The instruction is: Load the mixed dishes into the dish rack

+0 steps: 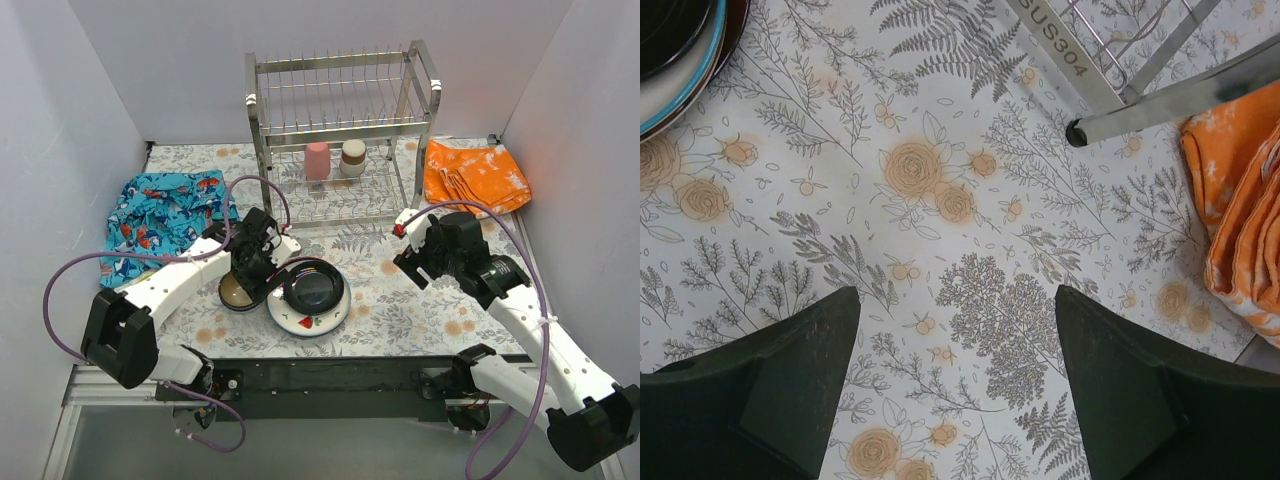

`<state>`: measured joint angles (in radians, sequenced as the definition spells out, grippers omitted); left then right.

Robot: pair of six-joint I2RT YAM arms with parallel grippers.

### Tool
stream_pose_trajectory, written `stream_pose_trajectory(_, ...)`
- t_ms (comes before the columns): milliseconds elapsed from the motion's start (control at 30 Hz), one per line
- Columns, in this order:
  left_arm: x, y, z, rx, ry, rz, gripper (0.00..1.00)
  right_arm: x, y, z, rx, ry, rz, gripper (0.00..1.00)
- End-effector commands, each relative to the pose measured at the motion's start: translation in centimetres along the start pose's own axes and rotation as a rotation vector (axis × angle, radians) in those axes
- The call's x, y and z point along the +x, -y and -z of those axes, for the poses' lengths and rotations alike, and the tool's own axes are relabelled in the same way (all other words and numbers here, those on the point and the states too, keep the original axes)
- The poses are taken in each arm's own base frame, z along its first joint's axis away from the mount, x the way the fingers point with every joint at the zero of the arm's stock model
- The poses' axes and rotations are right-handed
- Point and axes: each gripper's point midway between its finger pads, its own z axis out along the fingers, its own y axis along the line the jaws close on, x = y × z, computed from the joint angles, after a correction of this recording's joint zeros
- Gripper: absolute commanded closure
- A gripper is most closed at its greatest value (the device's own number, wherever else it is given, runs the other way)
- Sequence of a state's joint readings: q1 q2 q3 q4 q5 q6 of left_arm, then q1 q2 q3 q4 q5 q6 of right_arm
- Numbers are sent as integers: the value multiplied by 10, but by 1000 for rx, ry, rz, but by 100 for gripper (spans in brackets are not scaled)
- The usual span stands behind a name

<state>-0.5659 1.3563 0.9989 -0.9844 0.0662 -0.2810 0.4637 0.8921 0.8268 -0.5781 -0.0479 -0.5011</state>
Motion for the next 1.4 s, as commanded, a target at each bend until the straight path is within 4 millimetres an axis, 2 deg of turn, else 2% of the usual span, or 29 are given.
stream_pose_trajectory(0, -7, -6, -1, -19, 6, 26, 40, -3, 7, 9, 33, -10, -16, 13)
stream_pose_trajectory(200, -7, 0, 0, 22, -13, 30, 51, 5, 6, 8, 38, -23, 2, 13)
stream_pose_trajectory(333, -3, 6, 3, 56, -29, 28, 71, 9, 4, 9, 37, -27, 4, 13)
stream_pose_trajectory(533, 6, 13, 9, 82, -66, 30, 86, 19, -1, 6, 28, -41, 18, 13)
stream_pose_trajectory(600, 5, 14, 13, 94, -65, 29, 100, 20, 0, 6, 27, -44, 29, 13)
stream_pose_trajectory(700, -9, 11, 28, 81, -8, 28, 100, 18, 2, 6, 29, -44, 39, 13)
stream_pose_trajectory(833, -34, 2, 59, 32, 100, -4, 100, 12, 5, 7, 29, -41, 44, 13)
stream_pose_trajectory(1100, -79, -3, 94, 17, 281, -59, 100, 15, 16, 6, 76, -87, 39, 14)
stream_pose_trajectory(1233, -119, 2, 114, 60, 438, -119, 100, 19, 22, 10, 113, -117, 23, 14)
stream_pose_trajectory(1267, -127, 9, 117, 96, 473, -134, 100, 21, 22, 11, 118, -127, 18, 14)
stream_pose_trajectory(1367, -153, 20, 120, 153, 543, -168, 100, 25, 38, 20, 209, -158, 4, 14)
